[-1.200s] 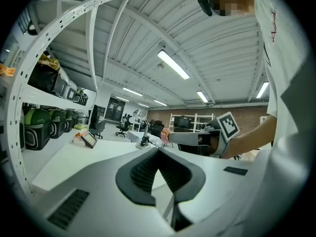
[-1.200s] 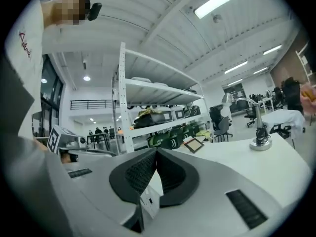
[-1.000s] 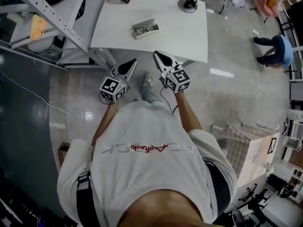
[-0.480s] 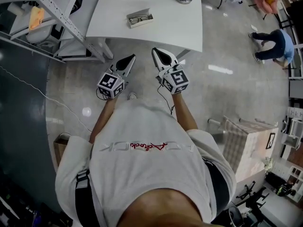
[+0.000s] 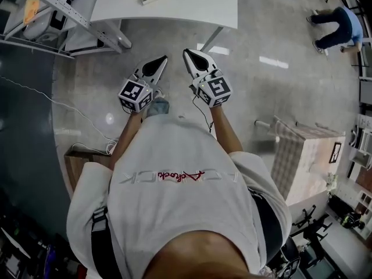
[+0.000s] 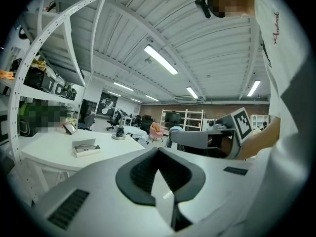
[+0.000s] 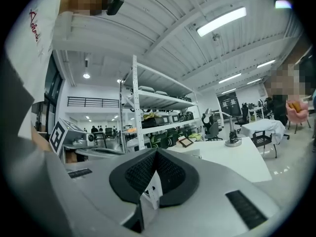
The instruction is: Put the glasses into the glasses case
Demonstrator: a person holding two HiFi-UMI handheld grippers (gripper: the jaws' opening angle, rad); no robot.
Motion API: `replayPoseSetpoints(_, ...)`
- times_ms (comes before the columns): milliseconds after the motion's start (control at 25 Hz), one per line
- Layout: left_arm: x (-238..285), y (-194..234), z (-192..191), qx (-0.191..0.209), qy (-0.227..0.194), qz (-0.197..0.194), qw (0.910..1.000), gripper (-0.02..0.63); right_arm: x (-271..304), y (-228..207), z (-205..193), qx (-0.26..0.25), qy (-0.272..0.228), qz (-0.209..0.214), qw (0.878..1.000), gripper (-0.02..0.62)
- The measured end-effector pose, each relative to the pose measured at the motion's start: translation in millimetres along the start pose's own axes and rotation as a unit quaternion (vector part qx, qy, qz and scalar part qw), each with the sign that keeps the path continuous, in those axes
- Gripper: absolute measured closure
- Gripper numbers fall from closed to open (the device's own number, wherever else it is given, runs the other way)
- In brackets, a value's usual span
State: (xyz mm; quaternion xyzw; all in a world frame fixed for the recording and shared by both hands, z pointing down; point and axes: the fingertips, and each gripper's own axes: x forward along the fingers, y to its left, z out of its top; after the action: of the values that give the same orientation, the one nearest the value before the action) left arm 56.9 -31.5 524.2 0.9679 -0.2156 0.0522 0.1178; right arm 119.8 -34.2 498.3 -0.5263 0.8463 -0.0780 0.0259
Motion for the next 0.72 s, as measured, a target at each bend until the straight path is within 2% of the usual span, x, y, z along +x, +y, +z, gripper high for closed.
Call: replayPoseSetpoints(720, -64, -111, -22, 0.030, -0.013, 0.010, 0.9994, 0.597, -116, 78, -22, -0.029, 0.006, -0.002, 1.000, 0.594)
